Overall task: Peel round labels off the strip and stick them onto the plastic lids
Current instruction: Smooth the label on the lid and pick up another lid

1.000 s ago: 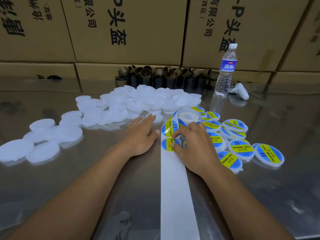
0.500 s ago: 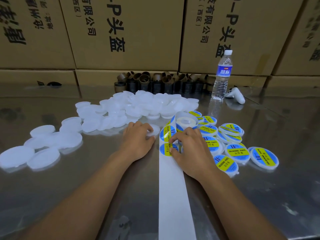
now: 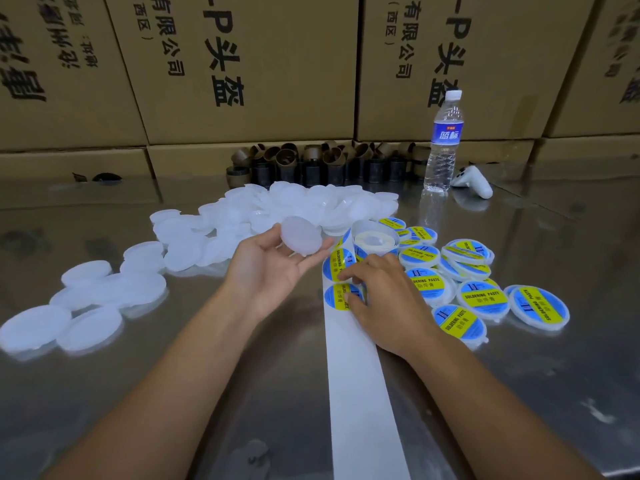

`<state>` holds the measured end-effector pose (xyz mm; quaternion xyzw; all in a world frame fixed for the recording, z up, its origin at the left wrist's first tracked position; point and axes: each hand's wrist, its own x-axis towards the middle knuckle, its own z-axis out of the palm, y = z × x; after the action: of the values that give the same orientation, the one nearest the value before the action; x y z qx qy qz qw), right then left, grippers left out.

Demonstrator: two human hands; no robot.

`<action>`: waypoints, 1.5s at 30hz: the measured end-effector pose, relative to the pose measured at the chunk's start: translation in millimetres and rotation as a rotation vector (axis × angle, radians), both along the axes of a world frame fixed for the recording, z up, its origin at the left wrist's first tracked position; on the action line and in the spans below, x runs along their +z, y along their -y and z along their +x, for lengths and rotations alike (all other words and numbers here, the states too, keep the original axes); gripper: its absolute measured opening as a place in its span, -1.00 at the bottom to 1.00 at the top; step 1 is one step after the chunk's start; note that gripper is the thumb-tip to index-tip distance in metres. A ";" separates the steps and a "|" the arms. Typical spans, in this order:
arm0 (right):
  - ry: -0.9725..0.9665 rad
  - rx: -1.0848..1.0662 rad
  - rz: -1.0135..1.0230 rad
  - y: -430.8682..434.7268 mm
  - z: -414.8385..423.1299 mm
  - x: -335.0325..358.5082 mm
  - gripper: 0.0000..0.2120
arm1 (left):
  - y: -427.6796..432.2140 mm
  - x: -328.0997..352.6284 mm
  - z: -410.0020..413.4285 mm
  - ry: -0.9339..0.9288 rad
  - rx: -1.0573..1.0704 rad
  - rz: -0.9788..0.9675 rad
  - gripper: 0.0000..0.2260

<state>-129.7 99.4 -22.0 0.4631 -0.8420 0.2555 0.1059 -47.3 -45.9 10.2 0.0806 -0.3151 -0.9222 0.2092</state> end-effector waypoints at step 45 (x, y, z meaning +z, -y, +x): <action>0.850 0.088 -0.799 5.4 -3.4 16.9 -0.75 | -10.2 -17.9 2.0 0.287 -0.007 -0.518 -0.78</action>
<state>-133.1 94.0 -5.2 0.2789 -0.6289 0.7206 -0.0855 -45.2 -35.7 -7.6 0.1532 -0.5666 -0.7909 0.1731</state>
